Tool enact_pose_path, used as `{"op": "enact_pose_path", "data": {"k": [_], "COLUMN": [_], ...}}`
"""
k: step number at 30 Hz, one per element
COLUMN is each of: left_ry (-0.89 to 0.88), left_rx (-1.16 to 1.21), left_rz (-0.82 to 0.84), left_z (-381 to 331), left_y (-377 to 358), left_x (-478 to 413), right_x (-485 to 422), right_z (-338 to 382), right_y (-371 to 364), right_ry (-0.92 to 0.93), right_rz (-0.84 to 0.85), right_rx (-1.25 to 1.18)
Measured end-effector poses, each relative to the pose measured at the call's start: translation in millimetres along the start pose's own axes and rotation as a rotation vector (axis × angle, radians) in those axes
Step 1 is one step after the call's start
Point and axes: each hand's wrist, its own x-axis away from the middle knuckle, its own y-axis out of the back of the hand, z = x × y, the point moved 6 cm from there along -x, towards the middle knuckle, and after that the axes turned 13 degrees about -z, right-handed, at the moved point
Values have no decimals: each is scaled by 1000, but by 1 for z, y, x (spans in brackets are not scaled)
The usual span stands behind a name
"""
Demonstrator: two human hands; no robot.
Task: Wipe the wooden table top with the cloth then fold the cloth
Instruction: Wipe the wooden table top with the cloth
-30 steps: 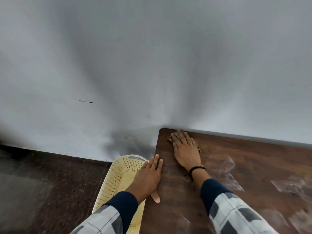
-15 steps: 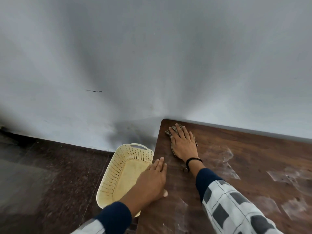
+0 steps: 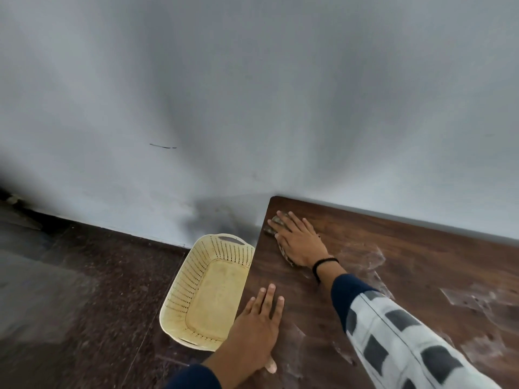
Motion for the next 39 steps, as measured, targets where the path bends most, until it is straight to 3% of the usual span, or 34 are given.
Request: {"op": "enact_pose_path", "data": {"k": [3, 7, 9, 15, 20, 22, 25, 27, 31, 36, 39], "left_ry": [21, 10, -13, -33, -38, -34, -30, -33, -44, -36, -41], "left_rx": [-13, 22, 14, 21, 50, 44, 27, 25, 6, -19, -29], "left_rz": [8, -11, -7, -26, -78, -91, -85, -78, -86, -61, -57], "left_z": [0, 2, 2, 5, 7, 7, 6, 7, 7, 5, 5], "left_y": [-2, -8, -10, -17, -16, -14, -15, -16, -12, -7, -6], "left_x": [-1, -4, -6, -6, -5, -6, -5, -3, -4, -2, 0], "right_x": [-7, 30, 25, -22, 9, -4, -16, -6, 17, 2, 24], "right_z": [18, 46, 34, 22, 30, 12, 5, 20, 14, 11, 31], "right_y": [-2, -23, -23, -9, -19, -12, -5, -9, -11, -2, -12], "right_ry": [-127, 140, 183, -151, 122, 67, -195, -154, 96, -217, -102], "right_rz": [-62, -30, -2, -114, -40, -22, -94, -113, -1, -105, -90], "right_rx": [-10, 1, 1, 8, 27, 41, 16, 16, 18, 23, 5]}}
